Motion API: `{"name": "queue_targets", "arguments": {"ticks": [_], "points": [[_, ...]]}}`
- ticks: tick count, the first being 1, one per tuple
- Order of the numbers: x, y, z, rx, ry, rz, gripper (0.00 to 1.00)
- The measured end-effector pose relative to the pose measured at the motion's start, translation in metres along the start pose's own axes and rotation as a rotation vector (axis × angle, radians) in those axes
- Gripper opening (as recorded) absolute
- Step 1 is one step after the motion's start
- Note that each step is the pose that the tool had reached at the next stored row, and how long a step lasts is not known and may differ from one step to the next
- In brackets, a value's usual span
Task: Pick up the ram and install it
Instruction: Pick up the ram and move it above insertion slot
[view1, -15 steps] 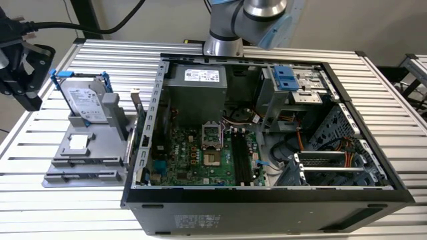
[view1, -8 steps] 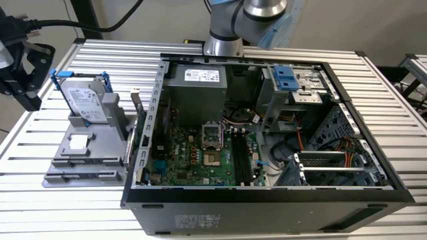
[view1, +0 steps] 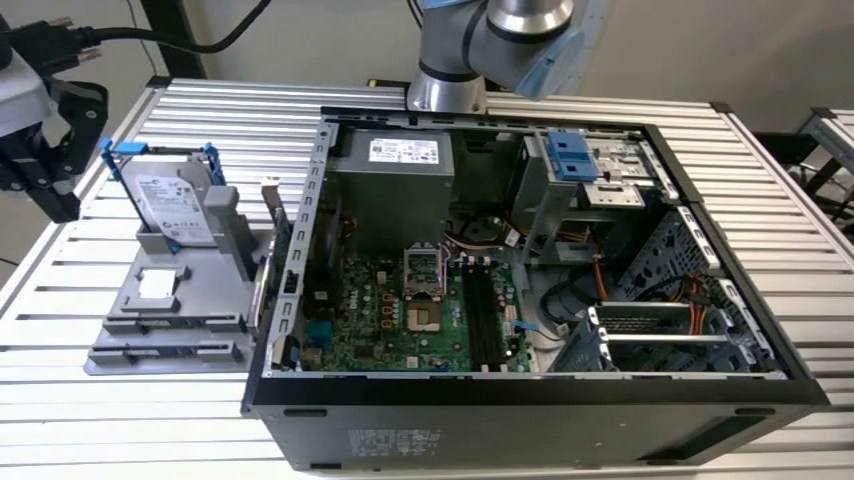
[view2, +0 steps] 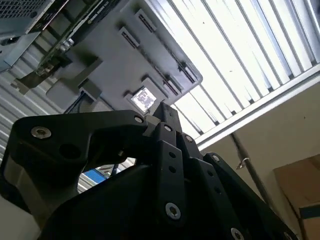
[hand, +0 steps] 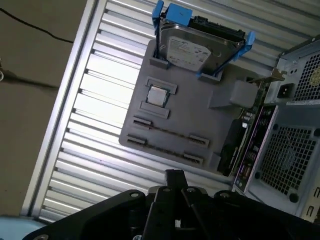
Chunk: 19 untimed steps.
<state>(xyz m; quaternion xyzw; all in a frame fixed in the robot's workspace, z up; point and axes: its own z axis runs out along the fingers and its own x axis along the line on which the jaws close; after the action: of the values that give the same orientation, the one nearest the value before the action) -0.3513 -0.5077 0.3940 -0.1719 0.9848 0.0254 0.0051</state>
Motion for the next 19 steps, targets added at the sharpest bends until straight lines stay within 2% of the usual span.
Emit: {"name": "queue_targets", "arguments": {"ticks": [19], "points": [[0.0000,0.0000,0.0000,-0.0042,0.0167,-0.345,0.00]]}}
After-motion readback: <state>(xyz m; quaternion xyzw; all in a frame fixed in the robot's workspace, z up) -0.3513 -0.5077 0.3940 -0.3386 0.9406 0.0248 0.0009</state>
